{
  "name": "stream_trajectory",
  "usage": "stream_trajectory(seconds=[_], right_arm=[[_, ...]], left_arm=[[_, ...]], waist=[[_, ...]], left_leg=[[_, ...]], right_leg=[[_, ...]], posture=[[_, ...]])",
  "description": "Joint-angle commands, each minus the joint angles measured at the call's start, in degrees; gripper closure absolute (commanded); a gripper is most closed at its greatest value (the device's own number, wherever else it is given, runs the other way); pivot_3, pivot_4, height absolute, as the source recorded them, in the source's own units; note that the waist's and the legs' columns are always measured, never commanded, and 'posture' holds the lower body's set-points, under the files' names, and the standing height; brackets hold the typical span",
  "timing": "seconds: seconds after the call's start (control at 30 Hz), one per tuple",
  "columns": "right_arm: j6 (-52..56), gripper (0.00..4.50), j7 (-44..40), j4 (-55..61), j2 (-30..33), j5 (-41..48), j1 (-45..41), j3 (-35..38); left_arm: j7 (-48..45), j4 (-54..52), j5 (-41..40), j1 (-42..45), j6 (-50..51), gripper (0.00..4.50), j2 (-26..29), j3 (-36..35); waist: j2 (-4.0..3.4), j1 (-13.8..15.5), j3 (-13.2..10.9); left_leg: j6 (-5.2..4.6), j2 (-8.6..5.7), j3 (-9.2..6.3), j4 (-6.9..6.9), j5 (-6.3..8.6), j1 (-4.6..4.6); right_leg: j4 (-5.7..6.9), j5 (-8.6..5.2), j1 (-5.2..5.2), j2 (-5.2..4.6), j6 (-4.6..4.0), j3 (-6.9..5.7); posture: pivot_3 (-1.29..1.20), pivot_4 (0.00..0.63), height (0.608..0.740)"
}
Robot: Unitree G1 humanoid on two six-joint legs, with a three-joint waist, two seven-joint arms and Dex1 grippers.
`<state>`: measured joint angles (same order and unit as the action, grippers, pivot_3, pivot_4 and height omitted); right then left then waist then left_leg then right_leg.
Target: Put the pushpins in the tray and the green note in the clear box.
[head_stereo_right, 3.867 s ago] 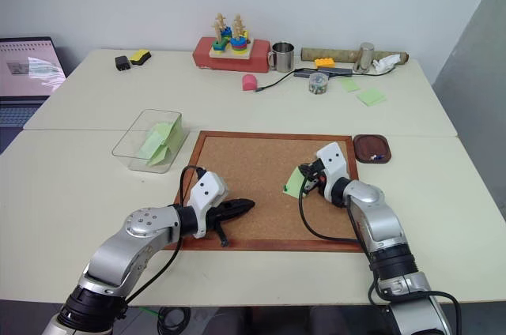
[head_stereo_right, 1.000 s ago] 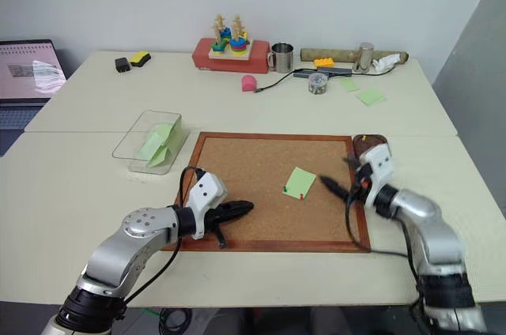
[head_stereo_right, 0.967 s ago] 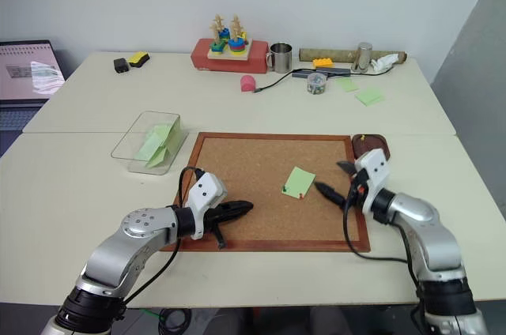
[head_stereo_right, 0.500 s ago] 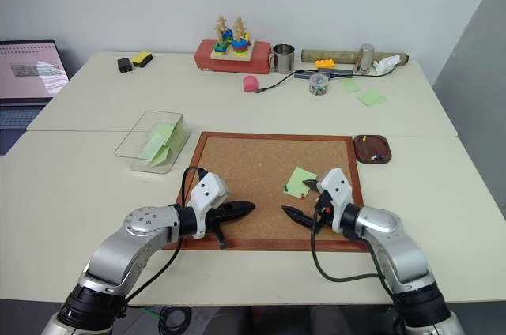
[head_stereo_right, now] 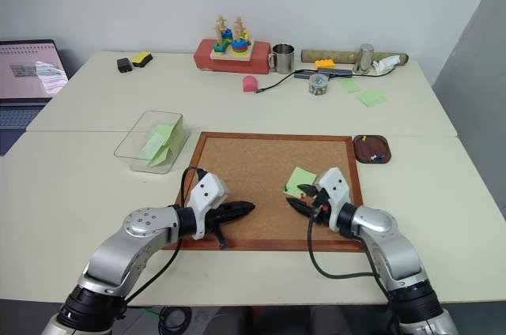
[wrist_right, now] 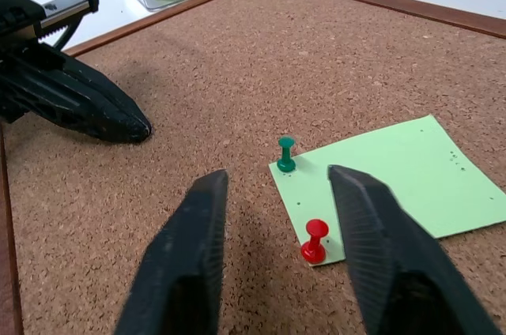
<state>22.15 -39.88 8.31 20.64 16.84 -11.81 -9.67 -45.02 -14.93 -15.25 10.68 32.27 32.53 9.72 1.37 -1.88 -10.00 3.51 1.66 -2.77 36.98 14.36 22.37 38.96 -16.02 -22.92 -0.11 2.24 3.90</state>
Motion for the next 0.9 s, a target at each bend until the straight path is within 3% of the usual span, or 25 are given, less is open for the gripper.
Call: stream_trajectory(seconds=[0.03, 0.2, 0.37, 0.67, 0.9], right_arm=[[-0.56, 3.47, 0.38, 0.03, -0.11, -0.11, -0.63, 0.99], [-1.59, 4.47, 1.27, -1.00, 0.24, -1.73, -0.80, 0.79], [-2.18, 4.47, 1.48, -1.30, 0.17, -1.96, -1.40, 1.28], [0.44, 4.47, 1.22, 6.93, -2.16, 6.25, -2.59, 5.77], [3.45, 4.47, 4.13, 7.11, -2.05, 9.13, -5.30, 9.67]], left_arm=[[-0.13, 0.28, 0.59, -0.94, 1.22, 4.50, 0.35, 1.38], [-0.06, 0.45, 0.61, -0.45, 1.27, 4.50, 0.19, 1.49], [-0.03, 0.75, 0.68, -0.02, 1.36, 4.50, 0.08, 1.60], [0.02, 0.58, 0.51, -0.13, 1.64, 4.50, 0.15, 1.40], [0.14, 0.60, 0.51, 0.02, 1.72, 4.50, -0.06, 1.49]], waist=[[0.00, 0.00, 0.00], [0.00, 0.00, 0.00], [0.00, 0.00, 0.00], [0.00, 0.01, -0.01], [0.00, 0.01, -0.01]], left_leg=[[0.00, 0.00, 0.00, 0.00, 0.00, 0.00], [0.00, 0.00, 0.00, 0.00, 0.00, 0.00], [0.00, 0.00, 0.00, 0.01, 0.00, 0.00], [0.00, 0.00, -0.02, 0.01, 0.00, 0.00], [0.00, 0.00, -0.01, 0.01, 0.00, 0.00]], right_leg=[[0.00, 0.00, 0.00, 0.00, 0.00, 0.00], [0.00, 0.00, 0.00, 0.00, 0.00, 0.00], [0.00, 0.00, 0.00, 0.00, 0.01, 0.00], [0.01, 0.00, 0.00, 0.00, 0.01, -0.01], [0.01, 0.01, 0.01, 0.00, -0.01, -0.01]], posture=[[0.00, 0.150, 0.740], [0.00, 0.150, 0.740], [0.00, 0.150, 0.740], [0.00, 0.150, 0.740], [0.00, 0.150, 0.740]])
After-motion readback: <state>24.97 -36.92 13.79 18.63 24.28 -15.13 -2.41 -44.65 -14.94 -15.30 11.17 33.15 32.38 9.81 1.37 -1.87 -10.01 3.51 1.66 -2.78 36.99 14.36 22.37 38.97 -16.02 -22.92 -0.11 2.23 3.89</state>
